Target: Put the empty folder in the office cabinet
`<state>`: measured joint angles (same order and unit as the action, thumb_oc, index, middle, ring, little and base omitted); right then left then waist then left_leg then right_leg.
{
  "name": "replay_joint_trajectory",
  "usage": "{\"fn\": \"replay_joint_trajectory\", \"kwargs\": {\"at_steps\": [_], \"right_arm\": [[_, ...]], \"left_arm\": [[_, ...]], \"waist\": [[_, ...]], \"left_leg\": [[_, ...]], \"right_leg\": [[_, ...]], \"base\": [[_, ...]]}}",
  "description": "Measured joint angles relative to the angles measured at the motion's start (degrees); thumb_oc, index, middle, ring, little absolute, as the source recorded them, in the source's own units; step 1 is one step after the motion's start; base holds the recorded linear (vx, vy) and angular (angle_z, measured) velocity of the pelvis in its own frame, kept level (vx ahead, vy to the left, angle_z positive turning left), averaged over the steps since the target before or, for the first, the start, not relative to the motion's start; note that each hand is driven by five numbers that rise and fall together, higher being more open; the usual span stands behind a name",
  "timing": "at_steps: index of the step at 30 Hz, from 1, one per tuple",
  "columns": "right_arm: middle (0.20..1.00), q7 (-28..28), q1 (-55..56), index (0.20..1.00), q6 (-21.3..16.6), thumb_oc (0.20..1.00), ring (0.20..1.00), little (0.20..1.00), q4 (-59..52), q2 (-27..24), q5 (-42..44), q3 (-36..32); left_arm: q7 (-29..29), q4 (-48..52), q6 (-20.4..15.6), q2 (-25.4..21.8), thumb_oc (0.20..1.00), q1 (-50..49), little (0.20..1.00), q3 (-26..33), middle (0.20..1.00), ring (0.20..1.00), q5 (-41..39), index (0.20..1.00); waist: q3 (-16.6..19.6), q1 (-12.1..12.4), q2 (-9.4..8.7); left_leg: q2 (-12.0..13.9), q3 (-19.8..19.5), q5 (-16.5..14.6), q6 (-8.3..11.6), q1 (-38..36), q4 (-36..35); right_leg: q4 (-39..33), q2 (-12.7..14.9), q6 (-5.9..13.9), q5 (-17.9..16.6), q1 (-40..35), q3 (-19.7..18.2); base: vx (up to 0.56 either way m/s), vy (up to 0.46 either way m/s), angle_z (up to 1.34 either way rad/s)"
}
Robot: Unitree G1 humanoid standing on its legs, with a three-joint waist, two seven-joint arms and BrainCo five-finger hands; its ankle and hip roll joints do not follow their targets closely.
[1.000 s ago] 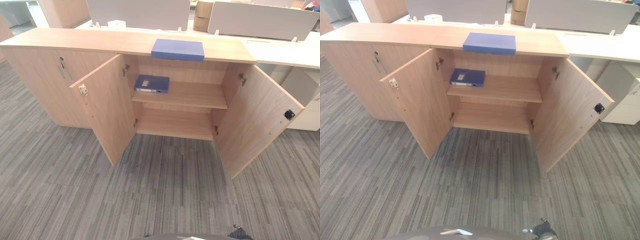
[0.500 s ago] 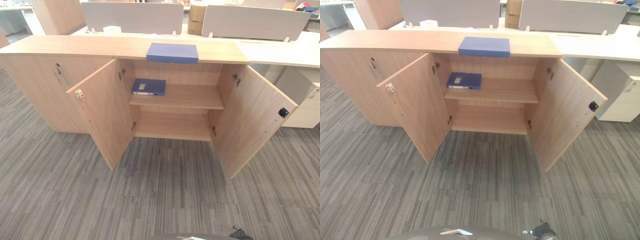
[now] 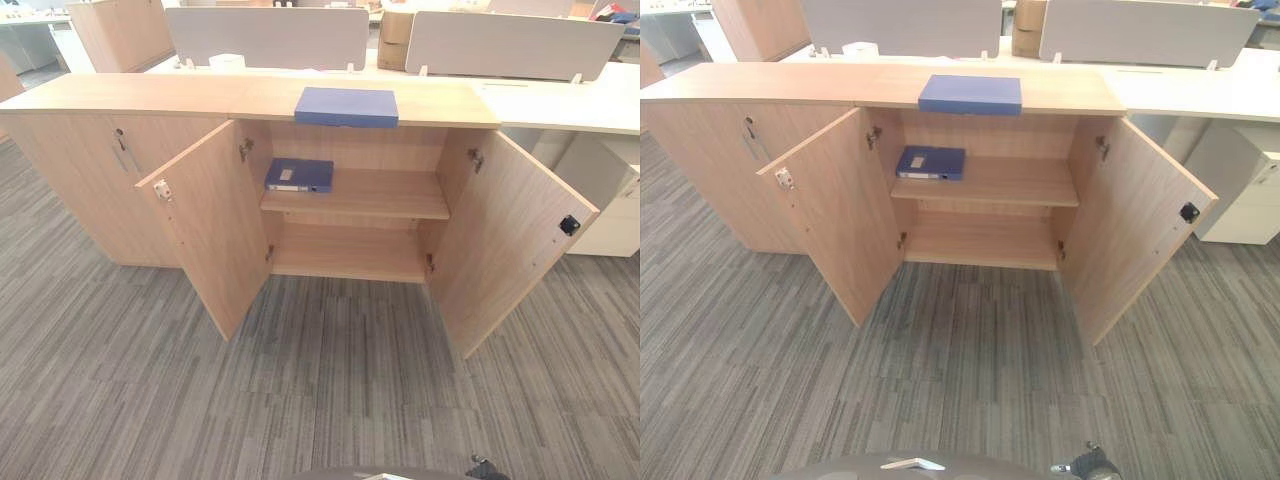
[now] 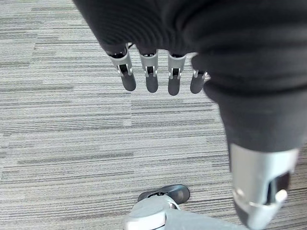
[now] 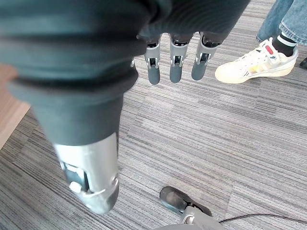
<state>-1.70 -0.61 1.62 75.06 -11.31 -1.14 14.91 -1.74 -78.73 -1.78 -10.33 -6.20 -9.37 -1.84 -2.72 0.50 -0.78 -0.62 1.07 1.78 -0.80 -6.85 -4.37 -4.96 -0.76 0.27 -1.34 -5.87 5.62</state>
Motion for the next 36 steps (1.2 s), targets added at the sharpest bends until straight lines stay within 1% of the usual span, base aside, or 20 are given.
{"fn": "replay_joint_trajectory", "kwargs": {"at_steps": [4,5,10,14,15,18,20,21,23,24,25,26,27,29,30,32,33,34,35,36], "right_arm": [[1.000,0.00,-0.01,1.000,0.00,1.000,1.000,1.000,-0.03,0.00,0.01,0.02],[1.000,0.00,0.00,1.000,0.01,1.000,1.000,1.000,-0.04,0.00,0.01,0.01],[1.000,-0.02,-0.36,1.000,0.00,1.000,1.000,1.000,0.00,-0.02,0.06,-0.01],[1.000,-0.13,-1.20,1.000,-0.02,1.000,1.000,1.000,0.00,-0.13,0.07,-0.02],[1.000,-0.15,-2.37,1.000,-0.01,1.000,1.000,1.000,0.48,-0.19,0.11,0.13],[1.000,-0.17,-3.80,1.000,-0.06,1.000,1.000,1.000,1.23,-0.31,0.13,0.23],[1.000,-0.30,-6.56,1.000,-0.06,1.000,1.000,1.000,2.23,-0.85,0.13,0.16],[1.000,-0.41,-7.05,1.000,-0.09,1.000,1.000,1.000,2.39,-0.88,0.15,0.13],[1.000,-0.83,-8.43,1.000,-0.28,1.000,1.000,1.000,2.83,-1.23,0.16,0.11],[1.000,-1.33,-9.13,1.000,-0.39,1.000,1.000,1.000,3.21,-1.71,0.17,-0.01],[1.000,-1.35,-9.13,1.000,-0.47,1.000,1.000,1.000,3.77,-1.86,0.17,0.05],[1.000,-1.39,-9.30,1.000,-0.32,1.000,1.000,1.000,4.06,-1.97,0.16,0.12],[1.000,-1.41,-9.55,1.000,-0.03,1.000,1.000,1.000,4.59,-1.98,0.17,0.15],[1.000,-1.43,-9.77,1.000,0.04,1.000,1.000,1.000,4.77,-2.44,0.17,0.13],[1.000,-1.39,-9.80,1.000,0.08,1.000,1.000,1.000,4.98,-2.55,0.19,0.06],[1.000,-1.40,-9.76,1.000,0.05,1.000,1.000,1.000,5.03,-2.78,0.19,0.00],[1.000,-1.44,-9.86,1.000,-0.01,1.000,1.000,1.000,5.10,-2.89,0.17,-0.25],[1.000,-1.40,-9.48,1.000,-0.03,1.000,1.000,1.000,5.85,-2.78,0.17,-0.89],[1.000,-1.38,-8.99,1.000,-0.02,1.000,1.000,1.000,6.63,-2.68,0.18,-1.90],[1.000,-1.38,-7.81,1.000,-0.02,1.000,1.000,1.000,6.79,-2.71,0.16,-2.32]], "left_arm": [[0.01,-0.01,0.34,-0.02,1.000,0.06,1.000,0.01,1.000,1.000,0.00,1.000],[0.01,-0.05,0.34,-0.03,1.000,0.05,1.000,0.05,1.000,1.000,0.00,1.000],[0.09,-0.06,0.33,-0.09,1.000,0.27,1.000,0.00,1.000,1.000,0.02,1.000],[1.03,-0.18,0.37,-0.15,1.000,2.33,1.000,-2.09,1.000,1.000,0.81,1.000],[1.44,0.07,0.30,-0.32,1.000,3.43,1.000,-2.96,1.000,1.000,1.14,1.000],[2.08,0.05,0.31,-0.64,1.000,5.19,1.000,-3.61,1.000,1.000,1.13,1.000],[2.71,-0.01,-0.10,-0.86,1.000,8.04,1.000,-4.04,1.000,1.000,2.31,1.000],[2.81,-0.17,-0.23,-0.96,1.000,8.59,1.000,-4.10,1.000,1.000,2.37,1.000],[2.91,-0.21,-0.52,-0.85,1.000,9.32,1.000,-4.06,1.000,1.000,2.41,1.000],[3.00,-1.18,-0.47,-0.54,1.000,9.21,1.000,-4.05,1.000,1.000,2.75,1.000],[3.02,-2.14,-0.39,-0.48,1.000,10.07,1.000,-4.07,1.000,1.000,3.00,1.000],[3.09,-2.39,-0.18,-0.47,1.000,10.60,1.000,-3.99,1.000,1.000,3.27,1.000],[3.21,-2.80,-0.22,-0.49,1.000,10.55,1.000,-4.00,1.000,1.000,3.30,1.000],[3.29,-3.39,-0.15,-0.14,1.000,10.46,1.000,-4.01,1.000,1.000,3.30,1.000],[3.34,-4.32,-0.09,-0.09,1.000,9.98,1.000,-4.03,1.000,1.000,3.30,1.000],[3.39,-4.39,-0.06,-0.02,1.000,9.23,1.000,-4.01,1.000,1.000,3.30,1.000],[3.42,-4.31,-0.23,0.05,1.000,8.98,1.000,-4.01,1.000,1.000,3.31,1.000],[3.43,-4.35,-0.22,0.19,1.000,8.41,1.000,-4.01,1.000,1.000,3.30,1.000],[3.40,-4.69,0.00,0.22,1.000,7.88,1.000,-3.67,1.000,1.000,3.31,1.000],[3.42,-4.32,0.01,0.23,1.000,6.52,1.000,-3.23,1.000,1.000,3.31,1.000]], "waist": [[-0.19,-0.01,0.23],[-0.43,0.00,0.65],[-0.82,-0.02,0.54],[-2.88,0.00,0.49],[-4.12,-0.05,0.64],[-4.85,0.06,0.39],[-7.20,0.26,-0.31],[-7.85,0.35,-0.90],[-8.87,0.82,-2.36],[-9.13,0.89,-2.44],[-9.39,0.77,-2.84],[-9.53,1.52,-2.74],[-9.89,2.07,-2.83],[-10.44,2.35,-2.68],[-10.59,2.78,-1.73],[-10.12,3.37,-0.18],[-10.26,3.69,0.55],[-10.25,5.21,1.07],[-9.52,5.74,2.02],[-8.58,6.41,1.99]], "left_leg": [[0.00,0.00,0.01,-0.01,0.09,0.00],[0.02,0.01,-0.06,0.08,0.25,-0.01],[0.14,-0.05,-0.22,0.46,1.67,-0.01],[0.27,-0.19,-0.08,0.64,2.46,0.01],[0.35,-0.71,0.10,0.90,3.49,0.41],[0.32,-1.30,-0.17,1.29,6.92,3.34],[0.03,-1.39,-0.30,2.06,8.66,7.67],[-0.53,-1.53,-1.08,3.22,9.95,10.91],[-1.68,-1.35,-1.54,4.21,14.30,20.22],[-1.66,-1.88,-2.09,5.38,17.87,27.25],[-1.64,-1.34,-2.11,5.73,20.62,32.26],[-1.38,-1.28,-2.10,6.16,22.71,34.69],[-0.74,-0.44,-2.10,6.11,22.88,32.32],[0.73,0.66,-1.31,5.68,22.41,21.83],[2.42,0.60,2.22,6.87,21.67,10.22],[4.48,-0.40,4.95,8.64,21.42,-0.18],[5.50,-0.90,5.42,9.14,22.15,-0.91],[6.42,-1.48,6.14,9.85,22.97,-0.90],[6.47,-1.21,6.23,9.59,22.31,-0.80],[6.59,-1.29,5.99,9.42,22.23,-0.23]], "right_leg": [[-0.03,0.00,-0.01,0.01,0.10,0.01],[-0.04,-0.01,-0.03,0.03,0.22,0.02],[0.00,-0.09,-0.02,0.02,1.62,0.12],[-0.04,-0.20,-0.10,-0.03,2.26,0.52],[0.30,-0.32,-0.15,-0.03,2.88,1.15],[1.41,-0.16,-0.60,0.24,5.10,1.46],[1.58,0.03,-1.62,0.24,4.85,1.80],[1.46,0.69,-2.25,1.06,4.74,1.57],[1.54,2.11,-3.40,1.03,3.70,1.24],[1.10,2.07,-4.94,1.28,2.88,0.83],[0.89,2.15,-5.03,1.33,2.67,1.01],[0.67,2.17,-5.09,1.38,2.14,0.90],[0.16,2.19,-5.17,1.65,1.45,0.38],[0.04,2.25,-5.18,1.80,0.68,-0.18],[-0.19,1.99,-4.09,3.40,-0.87,-0.42],[-0.18,1.31,-2.96,4.75,-2.28,-1.42],[-0.16,1.13,-2.66,5.54,-3.31,-2.21],[-0.15,1.61,-1.98,7.30,-5.83,-3.80],[-0.09,2.33,-1.01,8.55,-7.23,-4.71],[-0.13,3.20,0.02,9.56,-8.03,-5.15]], "base": [[0.01,-0.007,0.00],[0.06,-0.043,0.00],[0.05,-0.030,0.01],[0.06,-0.060,0.06],[-0.01,-0.064,0.15],[0.08,-0.077,0.13],[0.07,-0.052,0.08],[0.03,-0.017,0.04],[0.11,-0.041,0.01],[0.22,-0.024,0.02],[0.27,0.034,0.01],[0.21,0.031,-0.02],[0.26,0.063,-0.13],[0.38,0.122,-0.14],[0.53,0.175,-0.14],[0.52,0.165,-0.21],[0.49,0.179,-0.51],[0.49,0.192,-0.58],[0.51,0.246,-0.68],[0.49,0.263,-0.76]]}}
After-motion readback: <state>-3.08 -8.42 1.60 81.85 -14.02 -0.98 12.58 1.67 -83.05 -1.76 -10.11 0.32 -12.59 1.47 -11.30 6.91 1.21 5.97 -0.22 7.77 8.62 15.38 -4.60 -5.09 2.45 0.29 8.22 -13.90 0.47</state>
